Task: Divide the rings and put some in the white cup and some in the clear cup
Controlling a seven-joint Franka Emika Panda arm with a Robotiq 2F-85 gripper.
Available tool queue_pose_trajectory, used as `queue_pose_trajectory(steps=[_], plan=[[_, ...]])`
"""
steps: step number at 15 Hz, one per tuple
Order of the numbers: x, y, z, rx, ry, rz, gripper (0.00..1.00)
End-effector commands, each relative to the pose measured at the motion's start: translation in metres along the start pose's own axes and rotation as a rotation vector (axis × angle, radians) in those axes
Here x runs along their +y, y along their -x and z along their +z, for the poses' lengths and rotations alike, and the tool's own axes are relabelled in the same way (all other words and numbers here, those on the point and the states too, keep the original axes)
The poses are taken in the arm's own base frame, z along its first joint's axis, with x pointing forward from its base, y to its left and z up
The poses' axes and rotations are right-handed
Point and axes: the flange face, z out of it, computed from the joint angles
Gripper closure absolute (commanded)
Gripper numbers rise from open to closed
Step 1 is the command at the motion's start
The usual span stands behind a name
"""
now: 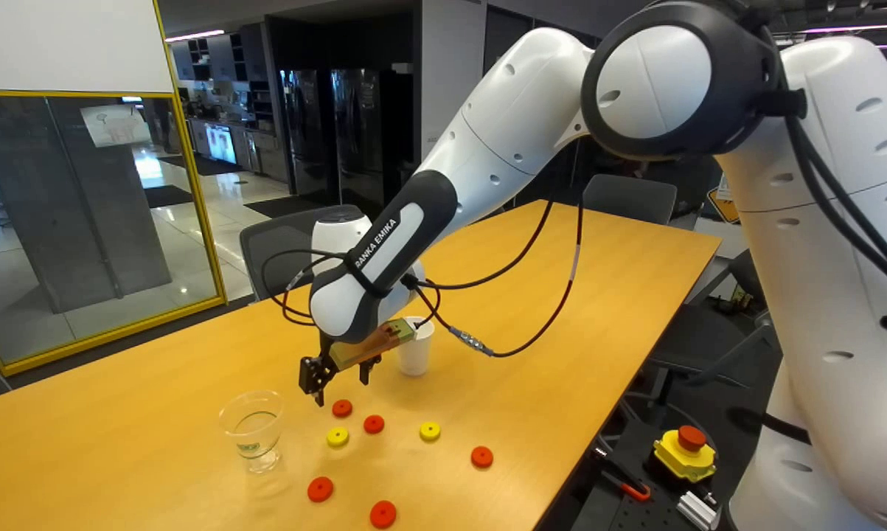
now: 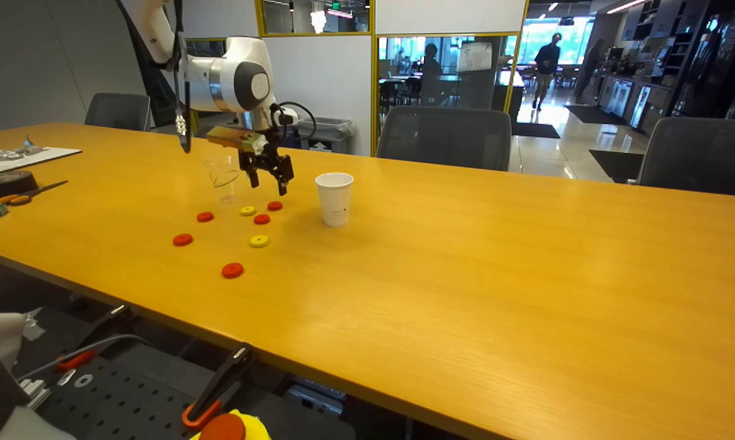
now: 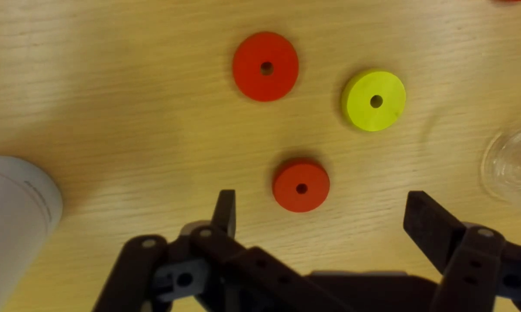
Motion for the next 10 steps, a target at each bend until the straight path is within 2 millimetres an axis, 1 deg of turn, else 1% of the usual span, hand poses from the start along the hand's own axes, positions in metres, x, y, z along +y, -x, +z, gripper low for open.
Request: queue_pose_trajectory(steps=[1, 5, 10], plan=[[-0.005, -0.015, 0.008, 0.036, -0.002, 0.045, 0.00], [-0.002, -0.018, 0.020, 0.022, 0.001, 0.064, 0.00], [-0.005, -0.013, 0.042, -0.009, 0.018, 0.058, 0.00]])
